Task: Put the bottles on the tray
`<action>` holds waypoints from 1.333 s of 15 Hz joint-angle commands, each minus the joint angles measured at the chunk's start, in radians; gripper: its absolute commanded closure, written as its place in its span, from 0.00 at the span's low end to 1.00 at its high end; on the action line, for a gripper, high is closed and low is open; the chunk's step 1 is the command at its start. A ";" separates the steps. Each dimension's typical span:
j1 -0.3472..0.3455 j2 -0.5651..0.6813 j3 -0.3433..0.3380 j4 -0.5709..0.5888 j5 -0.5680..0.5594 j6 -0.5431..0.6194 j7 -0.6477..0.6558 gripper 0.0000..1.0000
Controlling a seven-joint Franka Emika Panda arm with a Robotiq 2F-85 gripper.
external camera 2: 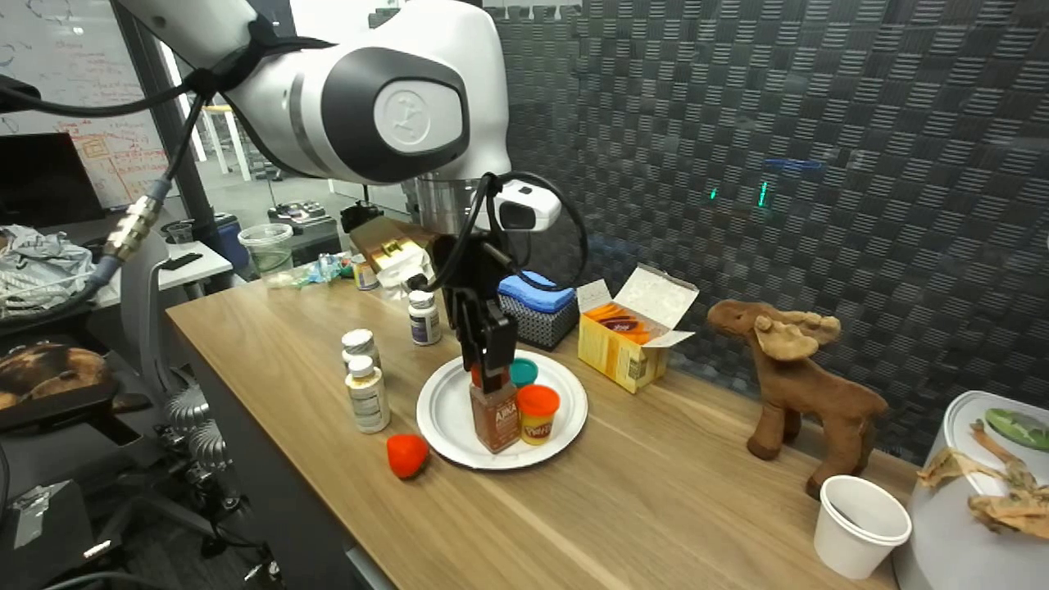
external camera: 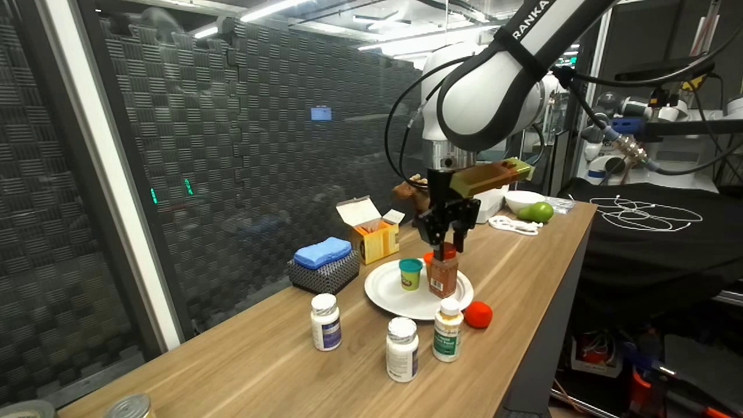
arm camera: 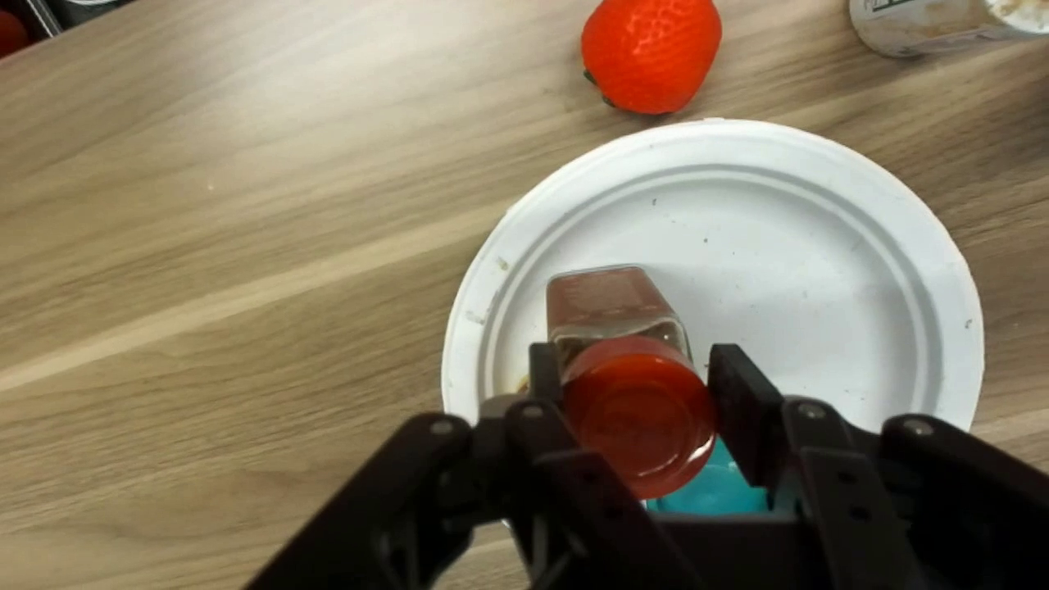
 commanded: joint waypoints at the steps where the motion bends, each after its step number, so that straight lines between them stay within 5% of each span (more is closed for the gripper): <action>1: 0.014 -0.002 -0.002 0.003 -0.007 0.008 -0.004 0.26; 5: 0.041 -0.054 0.003 -0.017 -0.030 -0.038 0.016 0.01; 12: 0.111 -0.110 0.081 0.071 -0.047 -0.182 0.010 0.00; 20: 0.138 0.082 0.168 0.250 0.056 -0.173 -0.139 0.00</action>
